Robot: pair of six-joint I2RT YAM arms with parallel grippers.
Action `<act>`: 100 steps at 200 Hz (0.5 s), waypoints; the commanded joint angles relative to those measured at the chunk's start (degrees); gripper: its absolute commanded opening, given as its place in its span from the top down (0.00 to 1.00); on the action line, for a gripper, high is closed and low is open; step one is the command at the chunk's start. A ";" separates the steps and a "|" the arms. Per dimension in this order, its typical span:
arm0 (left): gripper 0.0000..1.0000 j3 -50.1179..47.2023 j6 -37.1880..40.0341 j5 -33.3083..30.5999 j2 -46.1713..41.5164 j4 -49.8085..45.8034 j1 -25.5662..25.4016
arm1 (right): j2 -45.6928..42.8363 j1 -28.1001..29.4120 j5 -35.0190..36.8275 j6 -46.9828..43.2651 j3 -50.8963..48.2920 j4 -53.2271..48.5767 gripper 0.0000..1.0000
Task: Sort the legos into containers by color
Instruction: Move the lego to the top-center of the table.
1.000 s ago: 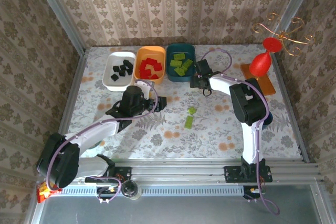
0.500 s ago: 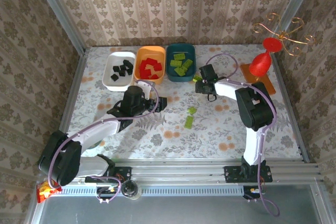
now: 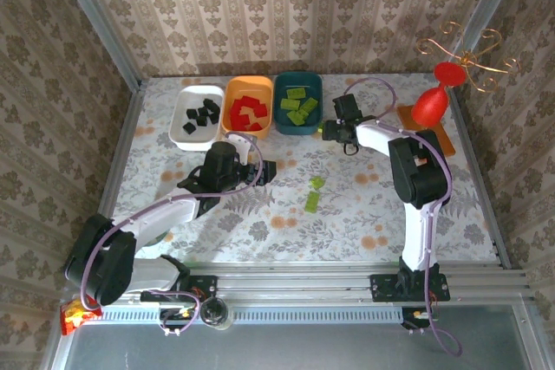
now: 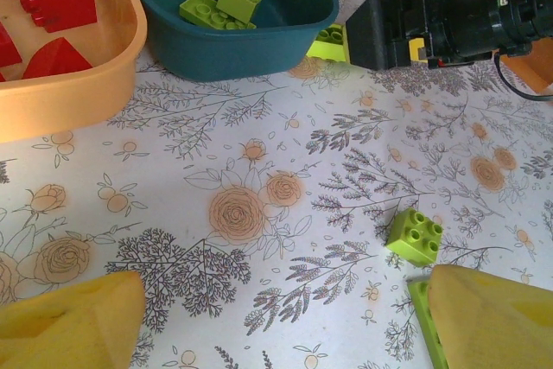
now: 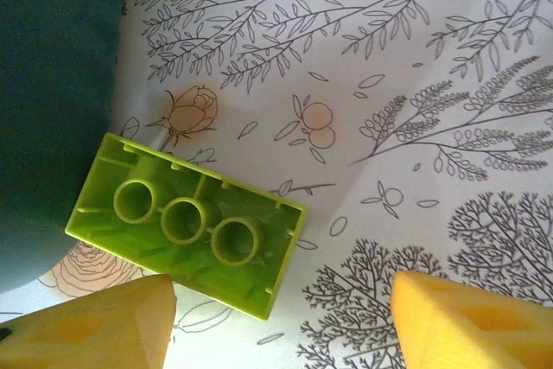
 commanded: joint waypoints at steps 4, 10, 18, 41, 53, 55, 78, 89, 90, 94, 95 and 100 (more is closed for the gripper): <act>0.14 0.23 0.52 0.10 -0.28 0.34 -0.05 | 2.58 -0.97 -3.00 -0.51 3.16 -4.62 0.32; 0.14 0.23 0.52 0.10 -0.30 0.34 0.02 | 2.70 -1.21 -3.37 -0.44 3.36 -4.71 0.32; 0.14 0.23 0.52 0.10 -0.30 0.30 0.02 | 2.52 -1.34 -3.51 -0.45 3.26 -4.59 0.32; 0.14 0.23 0.63 0.01 -0.27 0.27 0.04 | 1.51 -1.61 -5.83 -0.23 2.46 -3.31 0.32; 0.14 0.23 0.61 -0.08 -0.19 0.23 0.02 | 0.92 -1.52 -8.47 0.16 1.57 -1.69 0.32; 0.14 0.23 0.61 -0.08 -0.18 0.26 0.02 | 0.79 -1.53 -8.93 0.24 1.44 -1.50 0.32; 0.14 0.31 0.61 0.01 0.00 0.24 0.02 | -0.51 -1.49 -10.45 2.02 -0.47 0.74 0.28; 0.14 0.31 0.61 0.01 0.00 0.21 0.03 | -0.49 -1.53 -10.89 2.44 -0.72 1.44 0.26; 0.14 0.31 0.61 0.01 0.05 0.20 0.02 | -0.47 -1.53 -10.89 2.46 -0.67 1.43 0.26; 0.14 0.31 0.57 0.01 0.09 0.34 0.03 | -0.22 -1.48 -10.90 2.62 -0.51 1.34 0.25; 0.14 0.31 0.59 0.01 0.09 0.35 0.02 | -0.12 -1.51 -10.90 2.59 -0.43 1.33 0.25; 0.14 0.31 0.52 0.01 0.09 0.36 0.02 | 0.22 -1.52 -10.86 2.72 -0.02 1.04 0.24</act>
